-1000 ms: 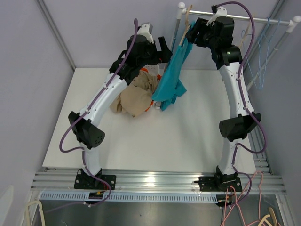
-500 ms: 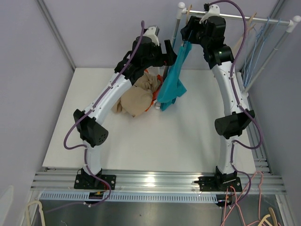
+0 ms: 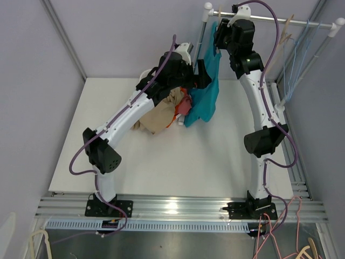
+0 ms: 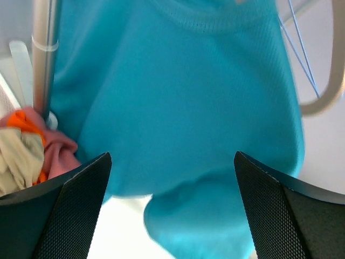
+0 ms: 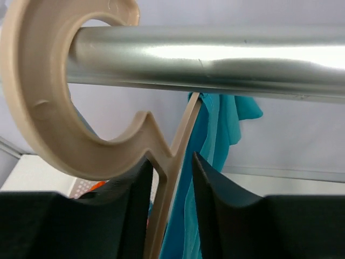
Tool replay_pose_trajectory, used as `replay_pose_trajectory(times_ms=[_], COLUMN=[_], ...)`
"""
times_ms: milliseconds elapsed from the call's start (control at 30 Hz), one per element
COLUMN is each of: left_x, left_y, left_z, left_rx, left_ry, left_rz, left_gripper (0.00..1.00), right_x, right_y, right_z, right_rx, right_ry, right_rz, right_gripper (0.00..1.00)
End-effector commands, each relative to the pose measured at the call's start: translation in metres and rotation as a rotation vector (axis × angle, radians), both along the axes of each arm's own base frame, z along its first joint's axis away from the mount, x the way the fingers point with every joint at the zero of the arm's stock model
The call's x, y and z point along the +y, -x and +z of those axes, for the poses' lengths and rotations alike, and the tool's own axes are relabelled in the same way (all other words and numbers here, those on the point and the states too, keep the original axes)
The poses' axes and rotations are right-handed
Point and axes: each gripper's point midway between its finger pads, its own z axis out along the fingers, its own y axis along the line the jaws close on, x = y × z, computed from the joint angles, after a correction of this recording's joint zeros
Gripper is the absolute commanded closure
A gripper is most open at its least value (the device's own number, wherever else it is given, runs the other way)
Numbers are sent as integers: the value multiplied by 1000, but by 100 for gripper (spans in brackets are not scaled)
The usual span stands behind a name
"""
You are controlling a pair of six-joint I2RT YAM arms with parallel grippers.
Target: Remove the t-shirt from the hanger
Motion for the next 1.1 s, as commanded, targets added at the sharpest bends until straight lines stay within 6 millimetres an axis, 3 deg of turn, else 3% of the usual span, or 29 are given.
replay_pose_trajectory(times_ms=[0,100,167,200,267,300,333,433,533,567,600,667,700,733,800,933,1000,1033,1067], left_x=[17,38,56,72,92,103,112,126,128,127,125,123,120,118,116,104,103,94,91], left_y=[26,42,49,60,61,71,68,73,75,75,77,82,82,87,87,97,102,108,112], left_z=[52,73,75,94,85,105,91,96,89,84,78,87,78,84,77,70,85,70,74], left_rx=[-86,-114,-104,-136,-120,-157,-127,-138,-134,-128,-121,-166,-167,-205,-212,-273,-357,-374,-405], left_ry=[67,73,54,74,76,118,117,147,151,149,146,153,135,127,99,70,89,50,54], left_rz=[7,25,54,67,96,92,116,141,147,143,134,123,120,107,115,69,82,51,44], left_gripper=[0,0,1,1,1,0,1,0,0,1,1,0,1,1,1,1,0,0,1], right_x=[-8,-10,-10,-9,-13,-15,-17,-27,-31,-34,-36,-42,-43,-45,-47,-58,-63,-63,-66], right_y=[-5,-8,-8,-7,-7,-7,-6,4,18,31,38,60,68,75,96,125,138,143,146], right_z=[23,23,24,28,30,32,37,55,69,87,92,111,117,122,133,136,126,123,122], right_rx=[-86,-93,-98,-107,-119,-124,-136,-169,-182,-209,-211,-234,-243,-250,-264,-229,-187,-175,-178], right_ry=[14,22,25,26,46,50,60,69,75,66,65,56,52,53,51,44,43,24,12], right_rz=[-53,-59,-58,-56,-66,-72,-79,-112,-114,-115,-115,-118,-118,-119,-119,-170,-179,-182,-204], right_gripper=[65,75,90,93,100,100,100,100,100,100,100,100,100,100,100,100,100,100,100])
